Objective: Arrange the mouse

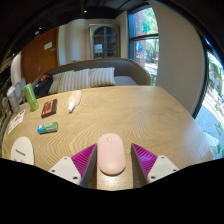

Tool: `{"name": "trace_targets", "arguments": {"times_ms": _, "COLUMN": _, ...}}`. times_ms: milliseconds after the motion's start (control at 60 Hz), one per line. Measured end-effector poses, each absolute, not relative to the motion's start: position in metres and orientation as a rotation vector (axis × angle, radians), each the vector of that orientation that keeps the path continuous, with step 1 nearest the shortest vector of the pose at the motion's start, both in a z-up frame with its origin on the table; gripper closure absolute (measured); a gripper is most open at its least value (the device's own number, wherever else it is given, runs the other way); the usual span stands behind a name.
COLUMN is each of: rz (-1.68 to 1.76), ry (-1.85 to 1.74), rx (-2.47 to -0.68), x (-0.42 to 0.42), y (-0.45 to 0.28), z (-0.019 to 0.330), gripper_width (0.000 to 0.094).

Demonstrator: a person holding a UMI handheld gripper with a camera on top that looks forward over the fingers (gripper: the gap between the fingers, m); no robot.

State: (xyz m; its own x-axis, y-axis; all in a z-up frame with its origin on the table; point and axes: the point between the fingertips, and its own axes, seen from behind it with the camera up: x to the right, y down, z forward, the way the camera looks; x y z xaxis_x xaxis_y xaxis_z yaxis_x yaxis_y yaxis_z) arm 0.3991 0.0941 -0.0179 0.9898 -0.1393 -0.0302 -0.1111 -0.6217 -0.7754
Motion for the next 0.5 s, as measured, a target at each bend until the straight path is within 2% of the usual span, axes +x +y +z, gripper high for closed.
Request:
{"name": "trace_targets", "arguments": {"times_ms": 67, "rz": -0.054, "ry": 0.22, "rx": -2.246, "x": 0.407, "y": 0.1, "z": -0.018, "gripper_width": 0.0295}}
{"name": "trace_targets", "arguments": {"times_ms": 133, "rz": -0.093, "ry": 0.274, "rx": -2.23, "x": 0.414, "y": 0.103, "z": -0.019, "gripper_width": 0.0411}}
{"name": "trace_targets", "arguments": {"times_ms": 250, "rz": -0.136, "ry": 0.361, "rx": -2.205, "x": 0.419, "y": 0.097, "z": -0.019, "gripper_width": 0.0448}}
{"name": "trace_targets", "arguments": {"times_ms": 350, "rz": -0.168, "ry": 0.438, "rx": -2.229, "x": 0.413, "y": 0.084, "z": -0.016, "gripper_width": 0.0521}}
{"name": "trace_targets", "arguments": {"times_ms": 400, "rz": -0.185, "ry": 0.393, "rx": -2.206, "x": 0.401, "y": 0.08, "z": -0.002, "gripper_width": 0.0542}}
{"name": "trace_targets", "arguments": {"times_ms": 500, "rz": -0.174, "ry": 0.324, "rx": -2.134, "x": 0.348, "y": 0.068, "z": 0.052, "gripper_width": 0.0552}}
